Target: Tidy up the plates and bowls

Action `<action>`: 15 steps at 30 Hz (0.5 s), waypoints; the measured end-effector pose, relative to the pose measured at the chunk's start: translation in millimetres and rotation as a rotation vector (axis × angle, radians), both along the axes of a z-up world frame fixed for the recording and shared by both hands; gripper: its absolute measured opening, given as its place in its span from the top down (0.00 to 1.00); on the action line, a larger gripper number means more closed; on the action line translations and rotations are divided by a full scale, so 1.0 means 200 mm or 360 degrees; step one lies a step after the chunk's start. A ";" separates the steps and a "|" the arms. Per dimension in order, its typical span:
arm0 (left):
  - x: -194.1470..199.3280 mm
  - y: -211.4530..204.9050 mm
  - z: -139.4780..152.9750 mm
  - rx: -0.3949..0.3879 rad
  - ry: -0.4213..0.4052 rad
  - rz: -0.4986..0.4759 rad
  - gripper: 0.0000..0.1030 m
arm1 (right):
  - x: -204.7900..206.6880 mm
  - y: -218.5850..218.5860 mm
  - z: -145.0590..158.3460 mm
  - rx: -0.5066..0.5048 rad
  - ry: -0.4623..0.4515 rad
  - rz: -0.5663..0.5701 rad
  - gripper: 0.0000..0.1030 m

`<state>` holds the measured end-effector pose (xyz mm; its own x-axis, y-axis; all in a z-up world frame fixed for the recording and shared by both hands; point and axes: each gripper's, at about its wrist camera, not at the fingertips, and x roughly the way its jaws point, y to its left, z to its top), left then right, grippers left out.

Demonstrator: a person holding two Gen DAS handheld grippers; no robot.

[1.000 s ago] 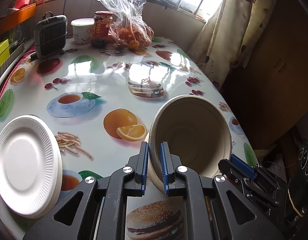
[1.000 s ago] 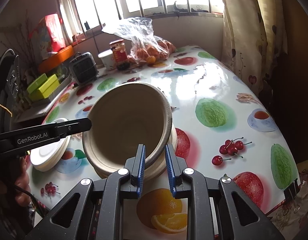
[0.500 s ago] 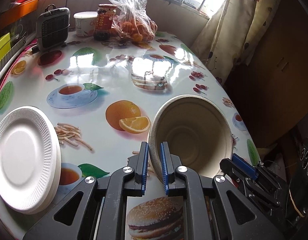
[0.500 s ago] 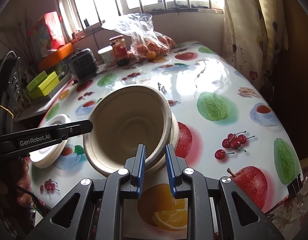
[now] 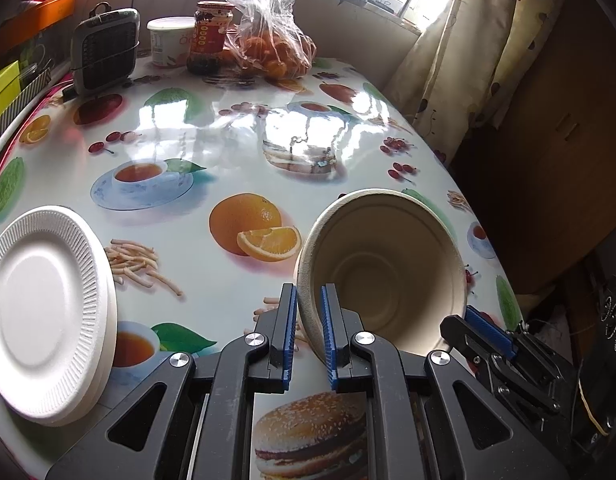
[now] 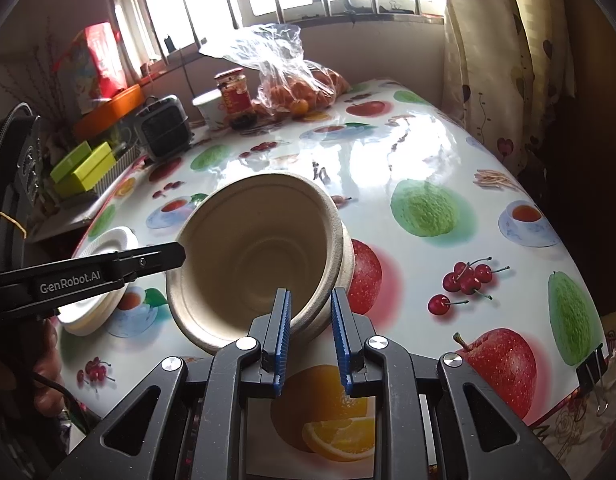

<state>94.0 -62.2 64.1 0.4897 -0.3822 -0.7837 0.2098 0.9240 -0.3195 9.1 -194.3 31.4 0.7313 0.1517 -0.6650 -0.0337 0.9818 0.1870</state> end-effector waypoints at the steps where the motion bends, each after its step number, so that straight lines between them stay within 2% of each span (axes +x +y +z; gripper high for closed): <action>1: 0.00 0.00 0.00 0.0000 0.0000 0.0000 0.87 | 0.00 0.00 0.00 -0.0002 0.0001 -0.0002 0.80; 15: 0.00 -0.01 0.00 0.0001 0.0002 0.0002 0.88 | 0.00 0.00 0.00 -0.0001 0.0001 -0.0002 0.80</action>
